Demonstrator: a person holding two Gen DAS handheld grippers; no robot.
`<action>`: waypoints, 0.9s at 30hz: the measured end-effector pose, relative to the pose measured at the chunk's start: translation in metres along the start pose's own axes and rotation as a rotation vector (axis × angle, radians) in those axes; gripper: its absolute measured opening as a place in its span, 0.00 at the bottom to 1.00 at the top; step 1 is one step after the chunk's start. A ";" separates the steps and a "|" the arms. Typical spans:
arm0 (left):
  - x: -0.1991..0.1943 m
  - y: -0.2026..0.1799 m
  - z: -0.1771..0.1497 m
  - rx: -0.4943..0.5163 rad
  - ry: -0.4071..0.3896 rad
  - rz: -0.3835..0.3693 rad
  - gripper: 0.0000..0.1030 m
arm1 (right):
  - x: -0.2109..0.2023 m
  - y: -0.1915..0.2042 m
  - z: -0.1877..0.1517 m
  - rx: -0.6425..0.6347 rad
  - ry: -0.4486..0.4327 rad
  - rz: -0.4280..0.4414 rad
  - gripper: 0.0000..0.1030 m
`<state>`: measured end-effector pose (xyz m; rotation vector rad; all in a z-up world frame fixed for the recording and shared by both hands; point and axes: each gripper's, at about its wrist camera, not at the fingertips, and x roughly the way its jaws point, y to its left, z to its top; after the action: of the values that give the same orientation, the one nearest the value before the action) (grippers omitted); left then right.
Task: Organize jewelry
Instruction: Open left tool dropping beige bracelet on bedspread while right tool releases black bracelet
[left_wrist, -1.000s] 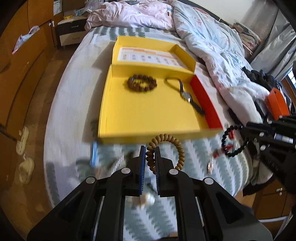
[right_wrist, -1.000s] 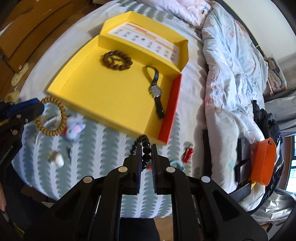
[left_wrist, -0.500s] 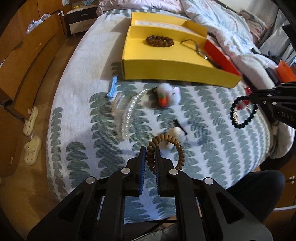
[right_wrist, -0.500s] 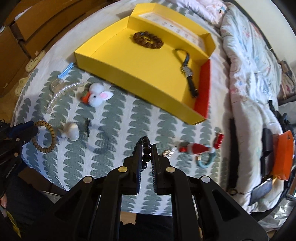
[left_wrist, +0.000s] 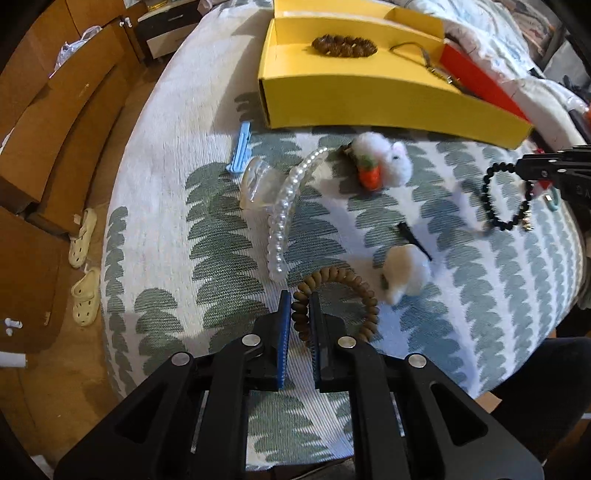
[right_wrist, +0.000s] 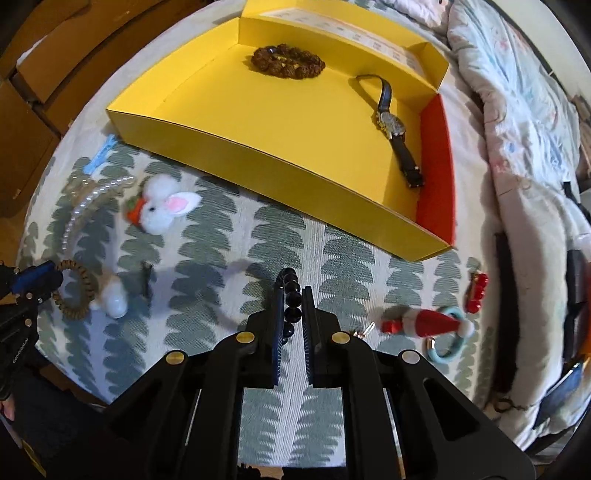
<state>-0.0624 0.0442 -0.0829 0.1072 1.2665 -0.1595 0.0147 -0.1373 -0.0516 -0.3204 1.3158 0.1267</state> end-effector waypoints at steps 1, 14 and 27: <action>0.004 -0.001 0.001 0.001 0.006 0.007 0.10 | 0.003 -0.003 -0.001 0.007 -0.008 0.001 0.10; -0.023 0.002 0.017 -0.034 -0.111 0.049 0.62 | -0.026 -0.045 -0.016 0.141 -0.300 0.178 0.37; -0.036 -0.001 0.063 -0.058 -0.261 -0.016 0.76 | -0.059 -0.108 -0.026 0.245 -0.558 0.298 0.65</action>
<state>-0.0142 0.0351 -0.0297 0.0253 1.0111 -0.1453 0.0045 -0.2426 0.0171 0.1209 0.8041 0.2815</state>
